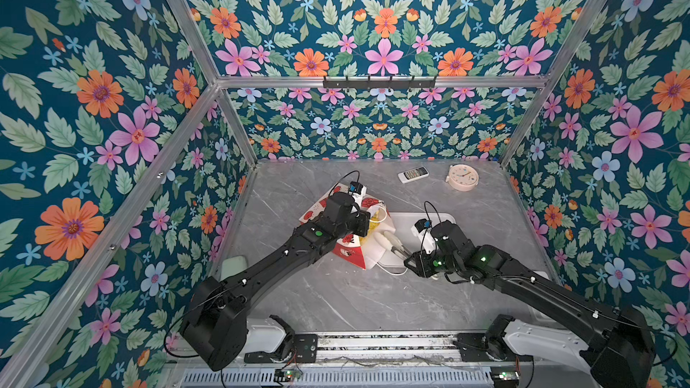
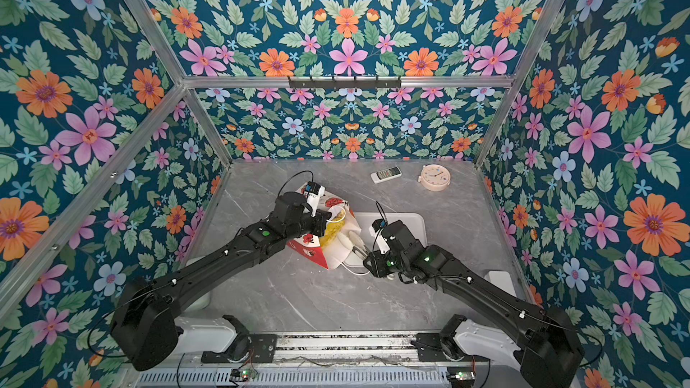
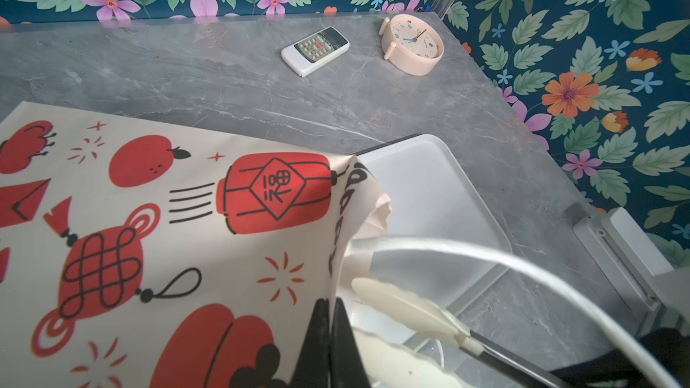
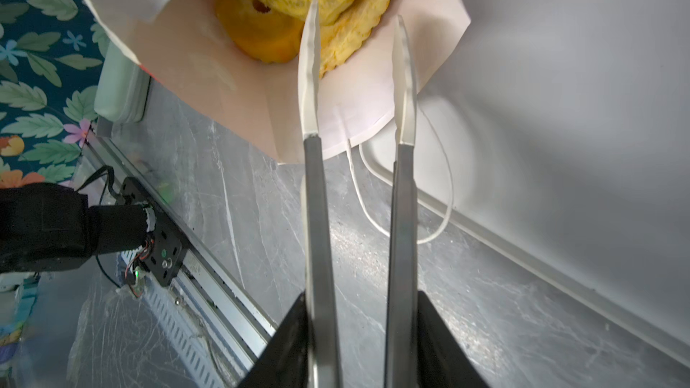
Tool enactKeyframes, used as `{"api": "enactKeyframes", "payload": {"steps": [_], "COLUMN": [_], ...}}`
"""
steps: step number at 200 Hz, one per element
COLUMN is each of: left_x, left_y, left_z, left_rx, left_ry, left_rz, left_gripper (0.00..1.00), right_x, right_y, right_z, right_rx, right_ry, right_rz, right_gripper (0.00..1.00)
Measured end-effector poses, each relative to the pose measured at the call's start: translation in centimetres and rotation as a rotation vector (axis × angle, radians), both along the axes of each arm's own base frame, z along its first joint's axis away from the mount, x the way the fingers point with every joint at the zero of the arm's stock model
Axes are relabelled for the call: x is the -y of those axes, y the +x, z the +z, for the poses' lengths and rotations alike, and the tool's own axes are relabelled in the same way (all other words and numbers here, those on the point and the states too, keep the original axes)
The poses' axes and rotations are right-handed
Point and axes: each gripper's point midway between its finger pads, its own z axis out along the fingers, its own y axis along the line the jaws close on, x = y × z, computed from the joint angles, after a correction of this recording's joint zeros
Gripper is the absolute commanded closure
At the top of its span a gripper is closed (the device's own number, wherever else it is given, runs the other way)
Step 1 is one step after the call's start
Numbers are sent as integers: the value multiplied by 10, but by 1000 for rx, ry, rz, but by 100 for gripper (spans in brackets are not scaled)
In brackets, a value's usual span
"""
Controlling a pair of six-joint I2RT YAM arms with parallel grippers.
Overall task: Take the fake bread out of the paper bag
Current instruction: 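Lift the tongs with the right gripper and bring them to the bag opening, then insert the tongs into the bag and pinch a yellow bread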
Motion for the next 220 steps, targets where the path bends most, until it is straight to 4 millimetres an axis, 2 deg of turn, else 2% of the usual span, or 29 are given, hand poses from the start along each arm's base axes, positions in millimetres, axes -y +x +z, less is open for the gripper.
{"api": "enactKeyframes", "payload": {"steps": [87,157,180,220], "left_x": [1,2,2,1], "left_y": [0,0,0,0], "left_z": [2,2,3,4], "left_rx": [7,2,4,9], "left_ry": [-8,-26,-30,-32], "left_rz": [-1,5,4,7], "left_gripper": [100,100,100,100], "right_x": [-16,-25,-28,-30], "right_y": [27,36,38,39], "right_z": [0,-9,-11,-11], "right_rx": [66,65,65,65], "right_ry": [31,29,32,37], "right_rz": [-31,-26,-24,-21], "right_gripper": [56,56,67,75]}}
